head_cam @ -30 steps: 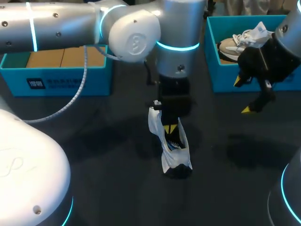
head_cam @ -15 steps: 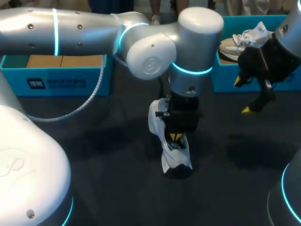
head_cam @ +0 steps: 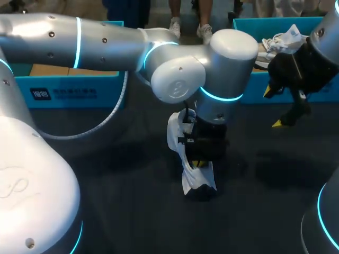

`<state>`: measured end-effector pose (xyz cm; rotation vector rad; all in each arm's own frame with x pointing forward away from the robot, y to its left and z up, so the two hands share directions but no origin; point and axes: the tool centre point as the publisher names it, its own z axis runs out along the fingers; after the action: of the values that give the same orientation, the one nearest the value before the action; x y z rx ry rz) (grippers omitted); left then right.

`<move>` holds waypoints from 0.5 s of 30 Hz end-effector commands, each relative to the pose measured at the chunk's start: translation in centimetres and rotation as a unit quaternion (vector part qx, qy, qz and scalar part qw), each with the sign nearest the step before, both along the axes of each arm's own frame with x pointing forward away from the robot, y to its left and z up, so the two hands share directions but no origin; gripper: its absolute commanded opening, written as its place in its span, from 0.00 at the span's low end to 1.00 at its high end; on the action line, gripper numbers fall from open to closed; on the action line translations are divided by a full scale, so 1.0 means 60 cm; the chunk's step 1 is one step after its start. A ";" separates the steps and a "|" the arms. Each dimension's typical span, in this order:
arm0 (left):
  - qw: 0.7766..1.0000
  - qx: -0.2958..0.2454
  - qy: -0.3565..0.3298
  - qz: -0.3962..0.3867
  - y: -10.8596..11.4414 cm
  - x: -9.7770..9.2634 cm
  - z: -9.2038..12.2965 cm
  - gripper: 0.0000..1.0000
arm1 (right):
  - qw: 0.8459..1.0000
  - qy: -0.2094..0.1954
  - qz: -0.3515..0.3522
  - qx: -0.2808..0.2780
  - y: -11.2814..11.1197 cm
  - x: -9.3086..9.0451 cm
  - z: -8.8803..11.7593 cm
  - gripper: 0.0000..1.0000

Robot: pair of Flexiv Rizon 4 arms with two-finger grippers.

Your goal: Take the shoe out of the shoebox, open the shoe tongue, remove and reinsert the insole, then place the shoe into the shoebox

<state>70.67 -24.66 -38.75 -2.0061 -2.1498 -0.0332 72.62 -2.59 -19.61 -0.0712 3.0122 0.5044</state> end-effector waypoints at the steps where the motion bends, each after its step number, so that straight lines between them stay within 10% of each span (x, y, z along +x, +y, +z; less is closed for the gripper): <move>1: 1.000 -0.011 -0.001 0.000 0.003 -0.005 0.018 0.00 | 1.000 0.000 0.000 -0.001 0.000 0.000 -0.001 1.00; 15: 1.000 -0.014 -0.010 -0.007 0.015 -0.029 -0.002 0.00 | 1.000 0.000 0.000 -0.001 0.000 0.000 -0.001 1.00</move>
<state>69.31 -23.85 -37.53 -2.0362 -2.1512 -0.0348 72.62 -2.60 -19.61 -0.0713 3.0122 0.5042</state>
